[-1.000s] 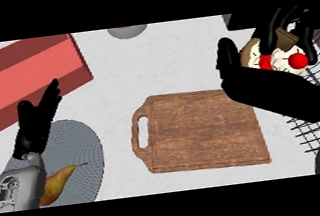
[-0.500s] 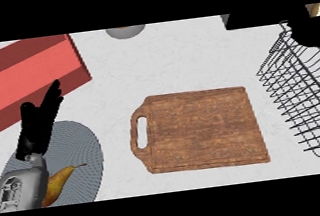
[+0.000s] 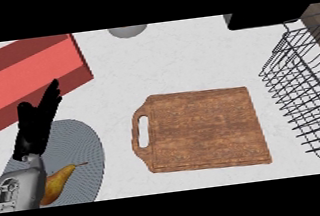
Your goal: Pick the cupcake from the cutting board and place it in the basket
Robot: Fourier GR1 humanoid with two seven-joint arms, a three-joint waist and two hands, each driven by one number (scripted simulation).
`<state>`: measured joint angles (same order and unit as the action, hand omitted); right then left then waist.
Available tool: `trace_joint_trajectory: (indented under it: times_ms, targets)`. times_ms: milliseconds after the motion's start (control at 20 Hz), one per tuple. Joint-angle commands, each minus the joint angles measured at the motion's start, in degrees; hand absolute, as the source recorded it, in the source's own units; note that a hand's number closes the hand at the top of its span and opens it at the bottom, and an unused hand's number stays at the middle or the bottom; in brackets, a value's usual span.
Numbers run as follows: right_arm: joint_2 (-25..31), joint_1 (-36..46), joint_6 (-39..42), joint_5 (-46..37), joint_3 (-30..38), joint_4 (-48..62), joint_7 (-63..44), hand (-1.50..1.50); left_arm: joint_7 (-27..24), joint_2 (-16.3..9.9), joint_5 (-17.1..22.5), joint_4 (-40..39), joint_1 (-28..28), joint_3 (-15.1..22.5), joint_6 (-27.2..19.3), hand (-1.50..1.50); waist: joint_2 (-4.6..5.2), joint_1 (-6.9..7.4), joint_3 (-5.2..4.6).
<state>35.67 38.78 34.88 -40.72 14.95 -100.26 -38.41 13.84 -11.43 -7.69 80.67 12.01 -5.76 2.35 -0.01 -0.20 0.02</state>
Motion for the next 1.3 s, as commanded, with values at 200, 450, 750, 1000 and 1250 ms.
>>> trace_joint_trajectory:
  times_ms: [200,450,750,1000,1250]
  targets:
    - [3.2,-8.8,-4.2,1.6,5.0,6.1,14.5,1.5,-0.1,4.2,-3.4,-2.3,1.6,3.2,-3.5,0.0,0.09,0.05,0.0]
    - [0.1,-12.1,-10.1,-3.1,1.3,9.9,17.4,1.5,-0.3,-0.3,-0.2,-4.0,4.7,-1.4,0.2,0.0,0.15,0.21,-0.02]
    - [-3.8,-11.5,-9.6,3.1,7.5,15.7,14.5,1.5,-3.6,1.3,-0.9,0.3,-4.0,1.1,1.0,0.0,0.07,0.48,-0.02]
    - [-5.5,-14.5,-17.2,4.7,9.8,22.0,25.3,-1.5,0.3,1.6,-1.6,-2.6,4.3,0.3,-0.9,0.0,0.21,0.16,0.01]
    - [-7.3,-14.5,-22.9,6.9,12.6,19.8,27.3,-1.5,-1.1,0.8,-1.0,-2.4,1.9,-0.3,0.5,0.0,0.04,0.05,0.0]
